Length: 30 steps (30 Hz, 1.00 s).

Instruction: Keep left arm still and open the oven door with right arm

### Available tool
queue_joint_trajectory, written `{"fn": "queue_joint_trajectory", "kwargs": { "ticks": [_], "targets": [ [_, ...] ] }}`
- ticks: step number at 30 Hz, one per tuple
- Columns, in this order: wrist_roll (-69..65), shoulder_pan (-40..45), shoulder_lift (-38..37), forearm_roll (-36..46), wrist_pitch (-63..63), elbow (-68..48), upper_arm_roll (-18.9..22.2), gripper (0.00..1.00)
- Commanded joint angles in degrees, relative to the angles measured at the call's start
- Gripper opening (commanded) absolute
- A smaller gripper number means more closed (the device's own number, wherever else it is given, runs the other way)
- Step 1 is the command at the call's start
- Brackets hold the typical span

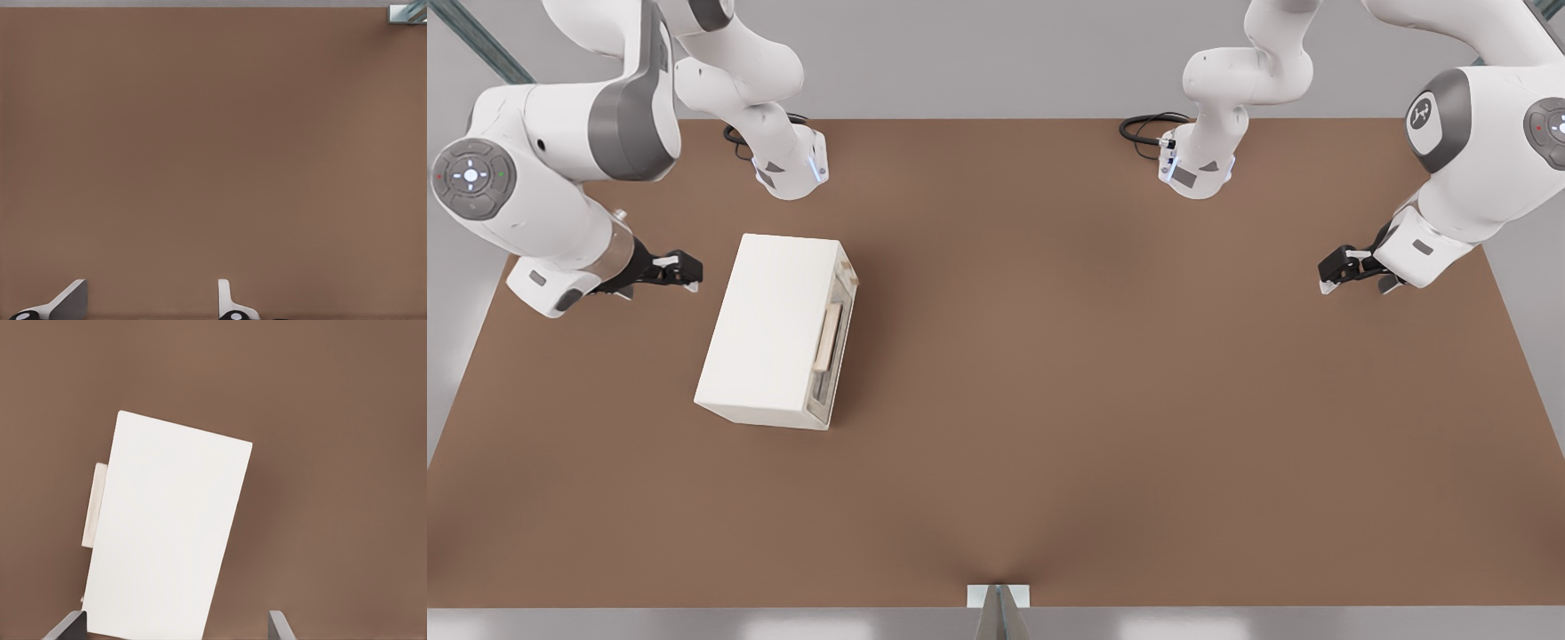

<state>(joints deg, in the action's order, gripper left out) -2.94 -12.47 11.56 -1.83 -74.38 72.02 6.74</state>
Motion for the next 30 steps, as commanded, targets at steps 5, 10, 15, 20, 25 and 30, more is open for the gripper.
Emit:
{"fn": "queue_joint_trajectory", "kwargs": {
  "ticks": [5,10,15,20,25,30],
  "targets": [
    [0.6,-6.2,3.6,-8.4,4.1,0.0,-1.6,0.00],
    [5.8,-14.4,20.2,-36.7,9.5,-1.1,-1.6,0.00],
    [36.1,-24.4,26.4,-35.5,15.5,-3.8,1.8,0.00],
    [44.6,-32.3,32.6,-35.5,14.3,-15.1,2.0,0.00],
    [44.9,-32.7,35.3,-35.6,8.5,-15.1,1.9,0.00],
    [46.3,-32.6,37.9,-35.9,6.2,-14.7,2.0,0.00]
  ]
}}
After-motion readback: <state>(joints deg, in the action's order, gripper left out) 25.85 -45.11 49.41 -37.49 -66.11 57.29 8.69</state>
